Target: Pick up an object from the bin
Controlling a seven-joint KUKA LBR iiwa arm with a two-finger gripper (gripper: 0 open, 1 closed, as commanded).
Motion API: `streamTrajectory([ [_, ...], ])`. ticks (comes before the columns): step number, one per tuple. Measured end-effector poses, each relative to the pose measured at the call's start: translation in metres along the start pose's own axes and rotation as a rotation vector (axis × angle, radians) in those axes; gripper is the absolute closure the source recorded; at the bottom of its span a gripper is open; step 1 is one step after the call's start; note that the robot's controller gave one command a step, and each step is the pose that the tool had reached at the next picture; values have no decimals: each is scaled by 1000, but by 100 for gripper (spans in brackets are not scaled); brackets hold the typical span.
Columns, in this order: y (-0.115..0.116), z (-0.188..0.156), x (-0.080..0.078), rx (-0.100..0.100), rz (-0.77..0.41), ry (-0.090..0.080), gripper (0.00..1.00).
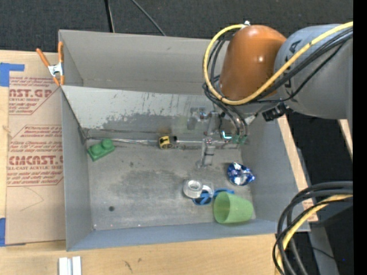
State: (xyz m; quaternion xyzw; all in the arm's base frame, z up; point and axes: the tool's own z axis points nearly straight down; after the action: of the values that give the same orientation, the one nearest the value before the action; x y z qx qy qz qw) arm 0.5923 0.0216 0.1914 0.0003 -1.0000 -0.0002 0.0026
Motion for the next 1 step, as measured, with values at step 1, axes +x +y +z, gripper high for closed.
streamTrajectory([
  [1,-54,122,43,1,-412,-5,0],
])
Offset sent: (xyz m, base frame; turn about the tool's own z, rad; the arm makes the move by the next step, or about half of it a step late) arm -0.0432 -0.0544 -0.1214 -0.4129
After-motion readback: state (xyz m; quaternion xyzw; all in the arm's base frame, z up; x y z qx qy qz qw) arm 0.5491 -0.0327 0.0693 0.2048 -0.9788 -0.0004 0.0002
